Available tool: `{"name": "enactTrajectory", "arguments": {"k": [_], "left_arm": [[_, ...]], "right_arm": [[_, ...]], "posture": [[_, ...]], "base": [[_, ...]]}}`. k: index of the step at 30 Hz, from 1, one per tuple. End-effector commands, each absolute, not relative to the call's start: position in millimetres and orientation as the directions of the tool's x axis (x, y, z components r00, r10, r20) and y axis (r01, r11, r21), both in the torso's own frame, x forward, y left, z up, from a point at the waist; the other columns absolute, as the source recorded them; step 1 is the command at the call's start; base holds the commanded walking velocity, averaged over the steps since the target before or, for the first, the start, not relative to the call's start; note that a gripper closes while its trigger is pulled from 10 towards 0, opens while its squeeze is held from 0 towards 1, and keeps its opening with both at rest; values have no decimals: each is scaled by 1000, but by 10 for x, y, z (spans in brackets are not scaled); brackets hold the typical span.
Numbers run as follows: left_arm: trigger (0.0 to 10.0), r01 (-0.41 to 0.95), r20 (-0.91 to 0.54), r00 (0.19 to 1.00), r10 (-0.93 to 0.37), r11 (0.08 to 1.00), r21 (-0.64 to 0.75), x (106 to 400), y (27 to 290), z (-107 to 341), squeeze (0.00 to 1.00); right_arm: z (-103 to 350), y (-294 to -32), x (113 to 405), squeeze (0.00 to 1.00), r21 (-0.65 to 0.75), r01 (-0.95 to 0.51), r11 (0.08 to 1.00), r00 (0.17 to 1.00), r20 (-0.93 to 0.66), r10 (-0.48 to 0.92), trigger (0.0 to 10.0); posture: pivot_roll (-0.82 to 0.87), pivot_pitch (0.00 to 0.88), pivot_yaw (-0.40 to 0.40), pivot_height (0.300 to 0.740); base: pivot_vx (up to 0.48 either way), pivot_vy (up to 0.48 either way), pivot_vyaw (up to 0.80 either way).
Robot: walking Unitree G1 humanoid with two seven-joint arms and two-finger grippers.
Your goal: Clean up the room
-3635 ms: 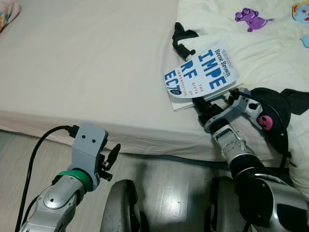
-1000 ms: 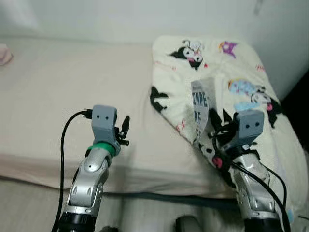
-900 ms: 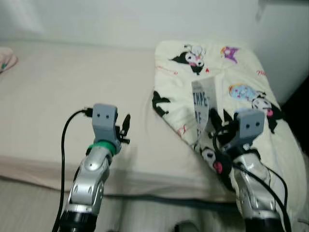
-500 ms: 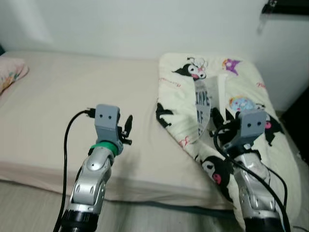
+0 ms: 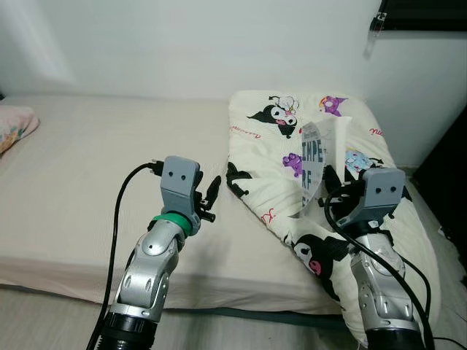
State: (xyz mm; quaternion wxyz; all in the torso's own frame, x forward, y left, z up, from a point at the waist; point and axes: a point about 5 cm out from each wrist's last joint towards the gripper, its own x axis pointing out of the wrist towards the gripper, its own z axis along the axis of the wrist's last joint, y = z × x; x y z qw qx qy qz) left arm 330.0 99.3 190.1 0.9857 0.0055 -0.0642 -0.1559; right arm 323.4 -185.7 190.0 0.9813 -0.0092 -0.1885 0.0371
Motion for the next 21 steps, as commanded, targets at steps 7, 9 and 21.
{"name": "enactTrajectory", "arguments": {"k": [7, 9, 21], "left_arm": [[10000, 319, 112, 940, -321, 947, 33, 3318, 976, 1864, 0], [10000, 317, 111, 941, -319, 948, 34, 3321, 978, 1861, 0], [10000, 315, 109, 942, -318, 948, 41, 3328, 985, 1856, 0]], "right_arm": [[1886, -1840, 3226, 0, -10, -77, 997, 923, 377, 75, 10000], [1884, -1840, 3227, 0, -8, -77, 997, 923, 377, 74, 10000], [1882, -1830, 3223, 0, -5, -78, 997, 922, 380, 74, 10000]], "posture": [[-169, 77, 85, 708], [-168, 76, 87, 708], [-169, 73, 94, 708]], "base": [[0, 146, 0], [0, 345, 0], [0, 350, 0]]}}
